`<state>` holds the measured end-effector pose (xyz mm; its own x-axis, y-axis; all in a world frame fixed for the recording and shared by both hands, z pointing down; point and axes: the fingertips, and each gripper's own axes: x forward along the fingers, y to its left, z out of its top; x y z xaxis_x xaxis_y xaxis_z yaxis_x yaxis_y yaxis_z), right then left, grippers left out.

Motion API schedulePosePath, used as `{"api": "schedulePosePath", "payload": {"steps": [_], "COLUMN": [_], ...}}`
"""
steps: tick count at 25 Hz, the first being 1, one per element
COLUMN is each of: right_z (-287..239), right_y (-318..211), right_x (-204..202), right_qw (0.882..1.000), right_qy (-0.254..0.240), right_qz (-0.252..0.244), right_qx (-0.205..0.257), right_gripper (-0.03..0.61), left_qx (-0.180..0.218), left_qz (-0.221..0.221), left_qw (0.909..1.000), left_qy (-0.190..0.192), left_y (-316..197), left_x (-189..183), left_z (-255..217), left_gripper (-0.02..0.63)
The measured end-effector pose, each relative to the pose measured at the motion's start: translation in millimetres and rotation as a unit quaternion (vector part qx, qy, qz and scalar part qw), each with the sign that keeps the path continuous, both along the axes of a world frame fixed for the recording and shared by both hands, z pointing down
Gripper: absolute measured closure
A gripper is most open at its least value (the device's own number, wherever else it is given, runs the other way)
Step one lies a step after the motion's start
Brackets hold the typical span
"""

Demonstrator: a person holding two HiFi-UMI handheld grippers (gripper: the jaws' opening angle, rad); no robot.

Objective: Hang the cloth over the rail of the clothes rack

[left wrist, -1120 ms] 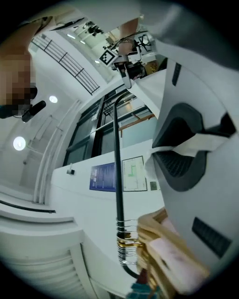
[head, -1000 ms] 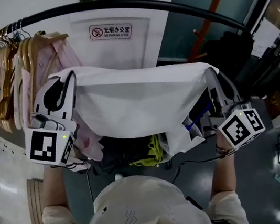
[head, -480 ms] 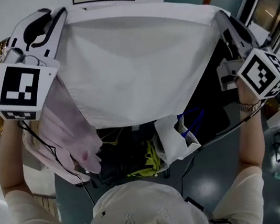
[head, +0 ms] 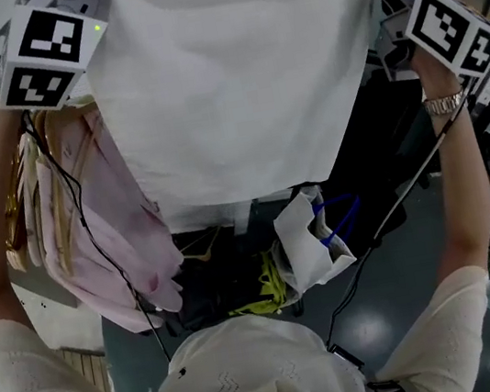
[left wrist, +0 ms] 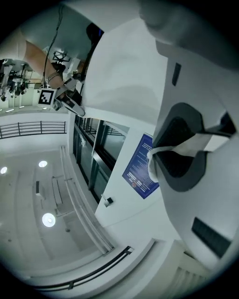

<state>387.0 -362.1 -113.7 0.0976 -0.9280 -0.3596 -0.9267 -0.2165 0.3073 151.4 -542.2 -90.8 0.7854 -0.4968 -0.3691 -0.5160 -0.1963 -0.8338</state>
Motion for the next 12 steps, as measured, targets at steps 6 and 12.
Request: {"api": "schedulePosePath", "payload": {"steps": [6, 12], "right_z": [-22.8, -1.7], "right_y": [-40.3, -77.0], "right_x": [19.3, 30.7], "right_qw": [1.0, 0.997], "right_qy": [0.009, 0.018], "right_qz": [-0.004, -0.028], "right_qx": [-0.02, -0.076], "right_gripper": [0.555, 0.555], "left_qx": [0.024, 0.052], "left_qz": [-0.021, -0.057], "left_qw": [0.9986, 0.9934], "left_qy": [-0.042, -0.084], "left_y": [-33.9, -72.4], "left_x": [29.0, 46.5], "left_z": [-12.9, 13.6], "left_gripper": [0.588, 0.588]}}
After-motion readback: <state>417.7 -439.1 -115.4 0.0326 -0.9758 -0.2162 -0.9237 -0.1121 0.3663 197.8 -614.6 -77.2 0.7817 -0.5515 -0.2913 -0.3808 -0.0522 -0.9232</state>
